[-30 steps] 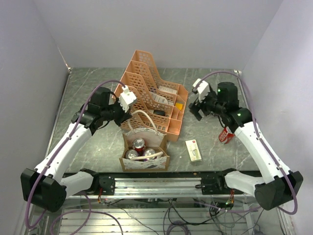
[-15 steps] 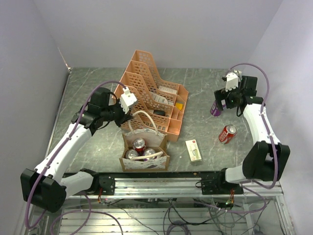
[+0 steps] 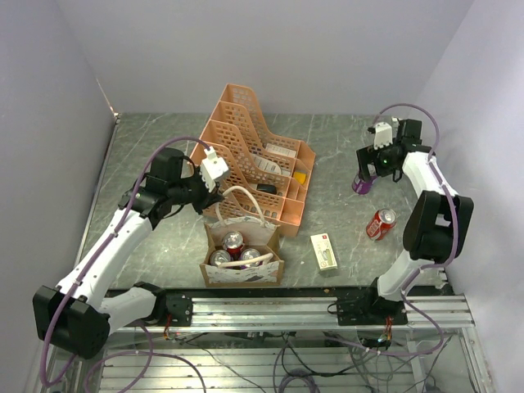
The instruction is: Place the beverage into the canvas bag
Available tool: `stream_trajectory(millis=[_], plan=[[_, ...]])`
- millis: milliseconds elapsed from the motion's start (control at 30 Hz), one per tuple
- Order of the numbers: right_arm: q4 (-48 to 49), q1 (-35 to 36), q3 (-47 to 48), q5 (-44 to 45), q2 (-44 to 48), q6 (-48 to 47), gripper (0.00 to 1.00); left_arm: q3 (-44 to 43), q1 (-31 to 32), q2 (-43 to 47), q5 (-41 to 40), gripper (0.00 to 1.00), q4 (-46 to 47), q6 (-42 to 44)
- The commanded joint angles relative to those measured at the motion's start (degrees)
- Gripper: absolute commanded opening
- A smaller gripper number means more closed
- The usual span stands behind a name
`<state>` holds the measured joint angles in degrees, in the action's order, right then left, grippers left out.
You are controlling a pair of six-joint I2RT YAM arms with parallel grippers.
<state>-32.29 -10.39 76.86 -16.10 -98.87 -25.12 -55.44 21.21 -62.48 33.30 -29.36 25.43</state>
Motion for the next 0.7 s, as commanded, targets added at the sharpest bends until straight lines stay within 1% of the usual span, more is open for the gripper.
stream_trajectory(millis=[0, 67, 267, 567, 667], plan=[[-1.21, -0.42, 2.99, -1.56, -3.15, -1.31, 0.97, 0.63, 0.31, 0.27, 1.62, 0.07, 2.79, -1.14], [-1.91, -0.42, 3.64, -2.3, -4.46, -1.5, 0.95, 0.83, 0.32, 0.5, 1.68, 0.07, 3.03, -1.14], [-3.28, -0.42, 4.95, -4.16, -6.17, -1.94, 0.85, 0.95, 0.32, 0.73, 1.42, 0.07, 3.07, -0.8], [-5.03, -0.42, 5.73, -5.81, -5.86, -2.94, 0.66, 1.71, 0.41, 1.5, 1.34, 0.07, 2.93, -0.67], [-5.82, -0.42, 5.93, -6.94, -4.46, -3.4, 0.58, 1.99, 0.39, 2.56, 1.24, 0.07, 2.54, 0.24]])
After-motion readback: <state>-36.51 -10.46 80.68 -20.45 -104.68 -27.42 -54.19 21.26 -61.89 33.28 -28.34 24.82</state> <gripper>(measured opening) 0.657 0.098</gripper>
